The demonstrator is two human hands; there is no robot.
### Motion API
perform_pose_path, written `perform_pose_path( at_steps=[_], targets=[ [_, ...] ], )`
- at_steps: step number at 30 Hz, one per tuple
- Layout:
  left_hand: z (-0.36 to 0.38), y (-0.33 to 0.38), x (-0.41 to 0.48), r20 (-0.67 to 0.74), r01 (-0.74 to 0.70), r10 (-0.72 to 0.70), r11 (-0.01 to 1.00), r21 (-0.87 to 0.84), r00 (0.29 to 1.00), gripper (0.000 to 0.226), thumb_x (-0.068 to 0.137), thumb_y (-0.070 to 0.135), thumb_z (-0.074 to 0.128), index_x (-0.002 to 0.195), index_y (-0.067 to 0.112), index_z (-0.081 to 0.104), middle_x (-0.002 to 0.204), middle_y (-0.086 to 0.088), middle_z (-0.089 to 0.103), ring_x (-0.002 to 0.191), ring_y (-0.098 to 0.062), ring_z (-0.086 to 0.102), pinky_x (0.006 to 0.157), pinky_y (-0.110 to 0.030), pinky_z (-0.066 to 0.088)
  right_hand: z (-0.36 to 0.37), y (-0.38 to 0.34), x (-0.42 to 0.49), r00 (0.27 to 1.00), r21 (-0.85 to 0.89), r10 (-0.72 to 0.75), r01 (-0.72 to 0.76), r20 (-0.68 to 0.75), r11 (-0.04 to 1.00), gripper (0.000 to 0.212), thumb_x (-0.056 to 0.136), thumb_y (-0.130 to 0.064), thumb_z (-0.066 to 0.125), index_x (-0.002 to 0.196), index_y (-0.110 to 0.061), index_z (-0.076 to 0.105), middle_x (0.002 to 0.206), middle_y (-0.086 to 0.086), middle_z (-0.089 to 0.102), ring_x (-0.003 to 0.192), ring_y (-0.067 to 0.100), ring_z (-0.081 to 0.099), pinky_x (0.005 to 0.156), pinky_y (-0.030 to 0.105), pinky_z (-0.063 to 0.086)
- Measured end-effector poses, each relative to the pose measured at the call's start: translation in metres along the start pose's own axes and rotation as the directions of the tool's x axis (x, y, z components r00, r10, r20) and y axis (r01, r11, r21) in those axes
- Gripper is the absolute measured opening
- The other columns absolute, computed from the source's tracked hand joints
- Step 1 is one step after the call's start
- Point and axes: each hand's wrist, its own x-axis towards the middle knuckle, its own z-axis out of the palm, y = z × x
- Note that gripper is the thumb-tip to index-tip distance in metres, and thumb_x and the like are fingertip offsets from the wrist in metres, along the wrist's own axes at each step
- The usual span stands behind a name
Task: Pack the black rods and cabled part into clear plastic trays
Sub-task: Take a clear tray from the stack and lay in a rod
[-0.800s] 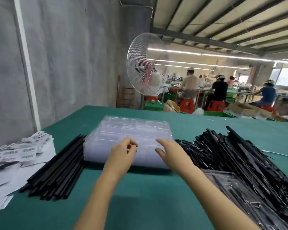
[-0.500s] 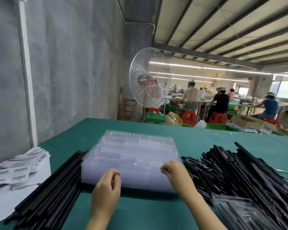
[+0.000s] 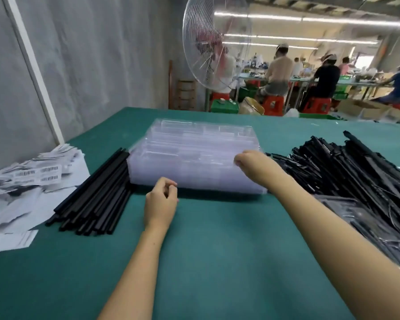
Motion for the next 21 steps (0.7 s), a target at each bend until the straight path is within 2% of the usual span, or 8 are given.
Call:
perform_pose_path(
  at_steps=[3, 6, 10, 12, 15, 18, 21],
  targets=[
    [-0.003, -0.005, -0.008, 0.008, 0.012, -0.012, 1.0, 0.002, 1.0, 0.025, 0.088, 0.011, 0.049, 0.072, 0.029, 0.055, 0.056, 0.004, 0.06, 0.043, 0.001, 0.056, 0.053, -0.029, 0.05, 0.007, -0.011, -0.01, 0.997, -0.004, 0.036, -0.036, -0.064, 0.999, 0.027, 0.088, 0.007, 0.038, 0.103, 0.0, 0.06, 0.104, 0.017, 0.059, 0.093, 0.034, 0.055, 0.075, 0.039, 0.049],
    [-0.005, -0.009, -0.016, -0.011, 0.02, -0.02, 1.0, -0.013, 1.0, 0.026, 0.087, 0.01, 0.048, 0.071, 0.029, 0.054, 0.054, 0.003, 0.06, 0.041, -0.001, 0.055, 0.048, -0.024, 0.048, 0.016, -0.019, -0.017, 0.992, -0.034, 0.066, -0.07, -0.108, 0.997, 0.028, 0.084, 0.01, 0.039, 0.102, 0.001, 0.058, 0.101, 0.017, 0.059, 0.09, 0.033, 0.053, 0.067, 0.036, 0.043],
    [-0.004, -0.012, -0.02, -0.061, 0.027, -0.03, 0.998, -0.054, 0.998, 0.027, 0.087, 0.005, 0.047, 0.072, 0.026, 0.055, 0.052, 0.002, 0.058, 0.038, -0.002, 0.052, 0.042, -0.016, 0.045, 0.022, -0.021, -0.02, 0.983, -0.024, 0.116, -0.121, -0.144, 0.992, 0.028, 0.085, 0.009, 0.039, 0.105, -0.001, 0.056, 0.104, 0.016, 0.058, 0.095, 0.034, 0.052, 0.069, 0.036, 0.039],
    [-0.003, -0.014, -0.022, -0.068, 0.04, -0.044, 0.997, -0.058, 0.997, 0.024, 0.087, 0.004, 0.047, 0.074, 0.022, 0.056, 0.051, 0.002, 0.058, 0.037, -0.002, 0.052, 0.041, -0.016, 0.044, 0.025, -0.022, -0.021, 0.976, -0.004, 0.148, -0.151, -0.159, 0.989, 0.028, 0.087, 0.008, 0.039, 0.106, -0.001, 0.056, 0.106, 0.016, 0.058, 0.098, 0.034, 0.051, 0.069, 0.036, 0.037],
    [-0.001, -0.016, -0.023, -0.062, 0.05, -0.054, 0.997, -0.064, 0.997, 0.019, 0.088, 0.004, 0.047, 0.078, 0.016, 0.058, 0.052, 0.001, 0.058, 0.038, -0.002, 0.051, 0.042, -0.017, 0.045, 0.017, -0.022, -0.018, 0.944, 0.044, 0.206, -0.201, -0.258, 0.979, 0.026, 0.089, 0.005, 0.037, 0.107, -0.003, 0.054, 0.109, 0.014, 0.056, 0.101, 0.032, 0.048, 0.071, 0.036, 0.035],
    [0.001, -0.015, -0.022, -0.077, 0.052, -0.058, 0.995, -0.084, 0.995, 0.019, 0.087, 0.004, 0.047, 0.077, 0.016, 0.058, 0.051, 0.001, 0.058, 0.039, -0.003, 0.052, 0.047, -0.026, 0.048, 0.003, -0.023, -0.01, 0.909, 0.019, 0.185, -0.192, -0.373, 0.981, 0.024, 0.089, 0.005, 0.035, 0.103, -0.004, 0.052, 0.102, 0.013, 0.056, 0.087, 0.029, 0.046, 0.07, 0.034, 0.028],
    [0.0, -0.016, -0.022, -0.079, 0.074, -0.085, 0.989, -0.131, 0.993, 0.024, 0.088, 0.003, 0.047, 0.075, 0.02, 0.057, 0.05, 0.002, 0.058, 0.039, -0.004, 0.052, 0.047, -0.028, 0.048, -0.005, -0.023, -0.008, 0.91, 0.05, 0.176, -0.169, -0.375, 0.984, 0.016, 0.093, -0.004, 0.032, 0.095, -0.004, 0.049, 0.09, 0.013, 0.057, 0.073, 0.027, 0.044, 0.069, 0.035, 0.029]
  ],
)
